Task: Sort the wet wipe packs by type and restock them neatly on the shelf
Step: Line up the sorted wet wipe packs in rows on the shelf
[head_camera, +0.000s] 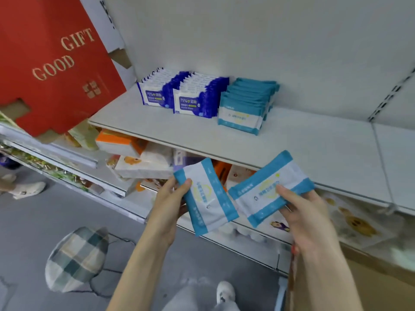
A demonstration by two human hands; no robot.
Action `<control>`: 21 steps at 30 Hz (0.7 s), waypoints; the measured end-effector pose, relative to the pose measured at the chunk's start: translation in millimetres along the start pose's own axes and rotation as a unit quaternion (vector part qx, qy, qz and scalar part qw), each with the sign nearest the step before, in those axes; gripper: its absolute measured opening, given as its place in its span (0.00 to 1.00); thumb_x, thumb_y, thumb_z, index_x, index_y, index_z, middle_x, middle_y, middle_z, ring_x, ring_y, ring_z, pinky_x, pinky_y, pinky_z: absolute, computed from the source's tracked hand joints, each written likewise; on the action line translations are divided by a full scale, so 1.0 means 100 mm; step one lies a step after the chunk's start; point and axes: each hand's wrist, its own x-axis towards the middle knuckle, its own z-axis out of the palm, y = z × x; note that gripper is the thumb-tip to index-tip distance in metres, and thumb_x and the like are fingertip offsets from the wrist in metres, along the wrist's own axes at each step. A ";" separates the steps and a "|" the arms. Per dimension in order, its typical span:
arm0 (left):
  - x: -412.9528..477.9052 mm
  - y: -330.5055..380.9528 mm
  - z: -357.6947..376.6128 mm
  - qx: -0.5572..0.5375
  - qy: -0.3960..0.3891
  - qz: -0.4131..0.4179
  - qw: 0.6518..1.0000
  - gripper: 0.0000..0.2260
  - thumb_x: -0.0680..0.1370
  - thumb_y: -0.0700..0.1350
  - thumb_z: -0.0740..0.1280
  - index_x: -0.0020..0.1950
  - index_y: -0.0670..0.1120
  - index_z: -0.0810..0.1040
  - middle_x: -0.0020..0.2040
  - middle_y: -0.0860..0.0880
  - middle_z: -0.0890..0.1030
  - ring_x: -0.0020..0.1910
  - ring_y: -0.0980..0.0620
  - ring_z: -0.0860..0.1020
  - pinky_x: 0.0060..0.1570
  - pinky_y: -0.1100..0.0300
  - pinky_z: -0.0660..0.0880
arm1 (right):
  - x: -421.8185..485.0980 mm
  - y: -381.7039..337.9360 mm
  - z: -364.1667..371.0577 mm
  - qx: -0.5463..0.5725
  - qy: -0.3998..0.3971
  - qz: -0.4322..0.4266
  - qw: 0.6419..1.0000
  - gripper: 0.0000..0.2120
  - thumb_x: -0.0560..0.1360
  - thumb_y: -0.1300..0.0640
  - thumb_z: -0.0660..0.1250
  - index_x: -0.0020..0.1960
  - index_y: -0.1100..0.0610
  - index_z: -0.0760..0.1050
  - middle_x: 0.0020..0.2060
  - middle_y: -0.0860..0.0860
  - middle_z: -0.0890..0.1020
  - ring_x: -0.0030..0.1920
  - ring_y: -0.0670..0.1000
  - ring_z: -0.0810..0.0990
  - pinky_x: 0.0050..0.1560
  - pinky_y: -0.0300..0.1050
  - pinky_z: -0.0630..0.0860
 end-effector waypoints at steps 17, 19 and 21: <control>1.18 0.38 0.01 -0.078 -0.097 -0.102 0.987 0.06 0.79 0.39 0.63 0.52 0.40 0.78 0.46 0.44 0.85 0.40 0.50 0.84 0.34 0.57 0.81 | 0.60 0.02 0.42 -0.038 0.113 -0.041 0.992 0.23 0.70 0.72 0.70 0.62 0.60 0.72 0.53 0.57 0.83 0.51 0.56 0.83 0.39 0.43 0.82; 1.31 0.46 -0.05 -0.090 -0.088 -0.096 0.987 0.07 0.80 0.41 0.62 0.54 0.41 0.77 0.50 0.44 0.84 0.43 0.50 0.83 0.33 0.59 0.81 | 0.72 0.06 0.58 -0.085 0.118 -0.062 0.987 0.23 0.70 0.72 0.70 0.62 0.58 0.72 0.53 0.55 0.82 0.52 0.56 0.83 0.39 0.43 0.82; 1.44 0.53 -0.12 -0.088 -0.082 -0.088 0.989 0.07 0.81 0.42 0.60 0.55 0.44 0.76 0.53 0.43 0.82 0.45 0.48 0.81 0.30 0.60 0.80 | 0.85 0.09 0.75 -0.107 0.113 -0.075 0.985 0.20 0.71 0.71 0.70 0.59 0.56 0.73 0.53 0.54 0.83 0.52 0.54 0.83 0.45 0.46 0.82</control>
